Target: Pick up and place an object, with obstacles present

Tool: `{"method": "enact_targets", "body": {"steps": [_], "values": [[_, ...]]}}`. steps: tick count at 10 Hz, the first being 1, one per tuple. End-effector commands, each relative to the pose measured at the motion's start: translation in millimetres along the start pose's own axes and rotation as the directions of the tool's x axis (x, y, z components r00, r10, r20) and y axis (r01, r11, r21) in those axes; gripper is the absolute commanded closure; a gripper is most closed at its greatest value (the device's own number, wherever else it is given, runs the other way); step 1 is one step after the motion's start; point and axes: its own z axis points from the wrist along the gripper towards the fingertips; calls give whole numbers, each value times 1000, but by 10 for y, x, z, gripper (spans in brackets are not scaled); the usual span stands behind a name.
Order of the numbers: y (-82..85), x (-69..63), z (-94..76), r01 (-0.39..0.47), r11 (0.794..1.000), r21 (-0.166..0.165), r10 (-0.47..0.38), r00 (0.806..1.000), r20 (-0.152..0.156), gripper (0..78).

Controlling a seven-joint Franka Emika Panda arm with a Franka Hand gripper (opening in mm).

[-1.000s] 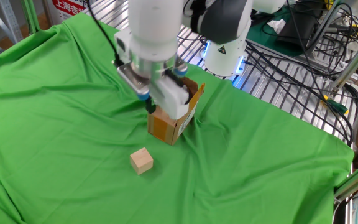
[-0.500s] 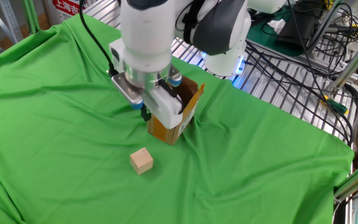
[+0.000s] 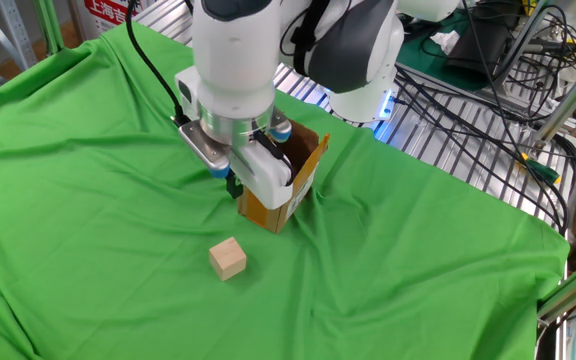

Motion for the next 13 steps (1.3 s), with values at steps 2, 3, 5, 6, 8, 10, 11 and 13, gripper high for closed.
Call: {"method": "enact_targets", "body": {"steps": [2,3,5,6,8,10,11,13], "values": [[2,-7,-17,-40,999,-30,39,999,-16,776],[2,-7,-17,-45,998,-41,44,999,-24,776],[2,-7,-17,-34,999,-34,33,999,-31,776],[2,-7,-17,-27,999,-36,26,999,-35,776],[-3,-18,-11,-17,999,-29,16,999,-30,776],[-17,-52,14,-7,1000,-27,7,1000,-28,776],[-20,-58,36,-6,1000,-23,6,1000,-27,776],[-28,-97,175,0,1000,-25,0,1000,-21,776]]}}
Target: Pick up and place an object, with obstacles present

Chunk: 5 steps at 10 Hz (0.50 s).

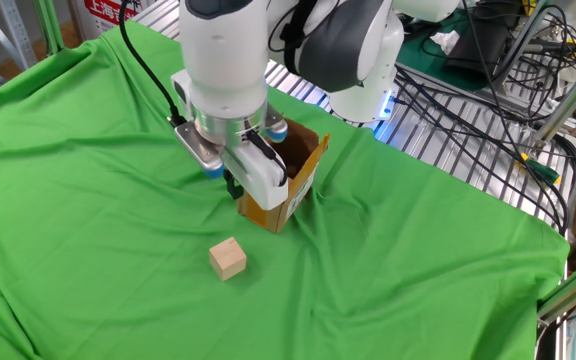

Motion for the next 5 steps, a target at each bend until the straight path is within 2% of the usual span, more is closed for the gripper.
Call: {"method": "enact_targets", "body": {"steps": [1,3,4,5], "values": [[-37,-77,213,11,1000,-3,-11,1000,19,776],[-51,-104,379,10,1000,-6,-10,1000,28,776],[-48,-116,407,10,1000,-5,-10,1000,28,776],[-19,-174,487,6,1000,-6,-6,1000,25,776]]}}
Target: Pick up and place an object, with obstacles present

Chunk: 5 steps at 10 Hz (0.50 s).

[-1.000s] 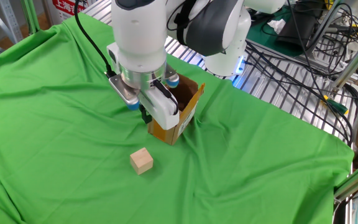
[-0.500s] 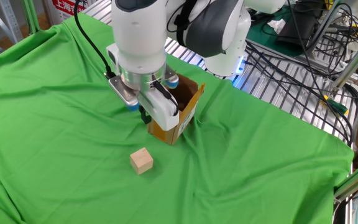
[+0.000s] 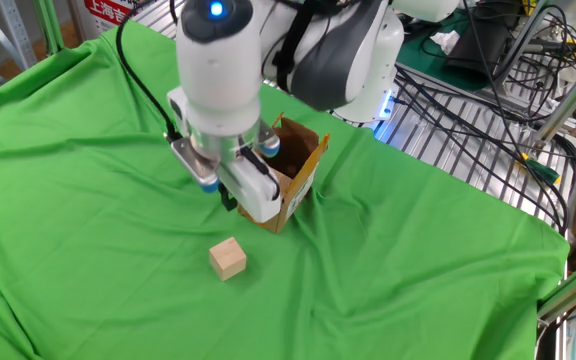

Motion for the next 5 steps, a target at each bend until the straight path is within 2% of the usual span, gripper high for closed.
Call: {"method": "enact_targets", "body": {"steps": [1,5], "values": [[44,-127,245,-6,1000,-3,6,1000,7,776],[176,-110,451,-21,1000,-2,21,1000,12,776]]}}
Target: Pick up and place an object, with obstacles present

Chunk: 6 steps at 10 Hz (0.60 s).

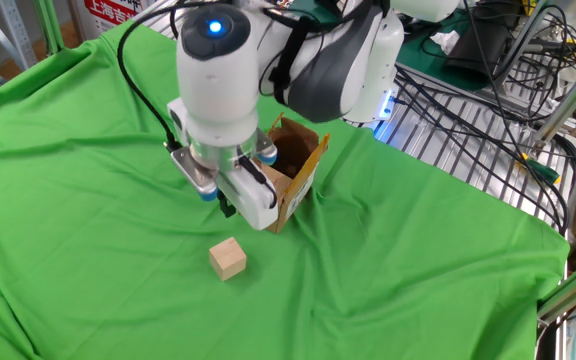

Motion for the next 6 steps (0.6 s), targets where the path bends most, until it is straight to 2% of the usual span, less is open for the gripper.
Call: {"method": "enact_targets", "body": {"steps": [1,2,3,6], "values": [[162,-65,302,-15,1000,-2,15,1000,12,776],[165,-66,313,-15,1000,-3,15,1000,12,776],[175,-56,399,-16,1000,-4,16,1000,13,776],[189,-56,611,-17,1000,-12,17,999,37,776]]}}
